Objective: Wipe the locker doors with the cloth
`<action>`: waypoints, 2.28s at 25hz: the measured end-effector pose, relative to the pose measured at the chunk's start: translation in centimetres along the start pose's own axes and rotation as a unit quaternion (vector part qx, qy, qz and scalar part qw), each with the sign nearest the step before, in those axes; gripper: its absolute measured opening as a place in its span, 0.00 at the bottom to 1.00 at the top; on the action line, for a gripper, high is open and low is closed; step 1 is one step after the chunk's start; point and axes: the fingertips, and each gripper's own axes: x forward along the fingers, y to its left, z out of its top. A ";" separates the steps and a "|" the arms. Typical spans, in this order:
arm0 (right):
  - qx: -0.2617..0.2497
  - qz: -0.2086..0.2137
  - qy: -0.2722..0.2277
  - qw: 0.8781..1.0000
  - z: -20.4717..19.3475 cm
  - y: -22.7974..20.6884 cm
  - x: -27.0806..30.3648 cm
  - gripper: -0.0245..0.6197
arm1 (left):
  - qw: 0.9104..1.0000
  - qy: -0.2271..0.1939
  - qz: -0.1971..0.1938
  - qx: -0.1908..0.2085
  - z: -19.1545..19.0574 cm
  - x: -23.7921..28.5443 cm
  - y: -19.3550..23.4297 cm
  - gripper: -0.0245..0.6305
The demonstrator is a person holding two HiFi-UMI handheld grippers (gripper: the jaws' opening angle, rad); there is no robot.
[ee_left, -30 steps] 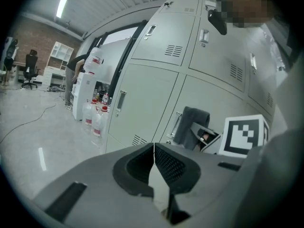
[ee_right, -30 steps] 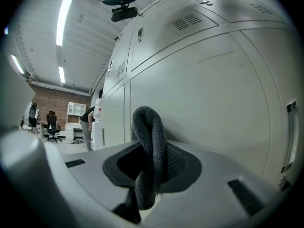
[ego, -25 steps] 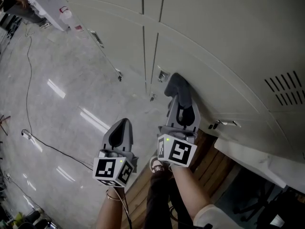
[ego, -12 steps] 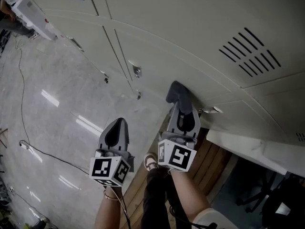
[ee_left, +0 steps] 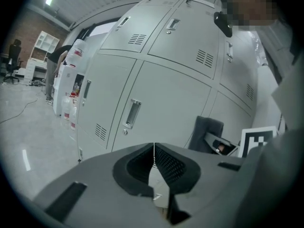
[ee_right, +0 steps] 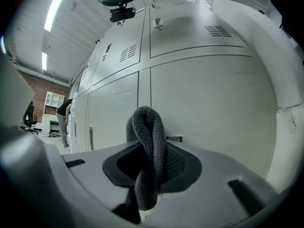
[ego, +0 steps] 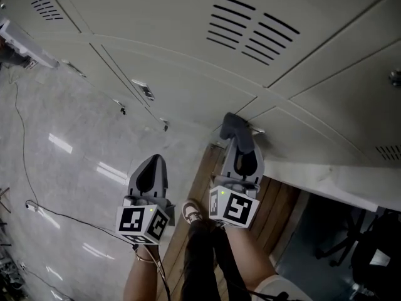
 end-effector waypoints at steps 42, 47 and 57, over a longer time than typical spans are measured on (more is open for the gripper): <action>0.043 -0.176 0.011 0.983 -1.6 -17.9 -7.4 0.16 | 0.992 0.050 -0.108 0.034 -4.4 4.2 -14.2 0.05; 0.064 -0.218 0.010 0.974 -2.4 -20.4 -8.7 0.16 | 0.991 0.059 -0.115 0.044 -4.4 4.6 -15.2 0.05; 0.098 -0.270 0.013 0.958 -3.5 -23.8 -10.4 0.16 | 0.986 0.065 -0.142 0.053 -5.9 5.5 -17.7 0.05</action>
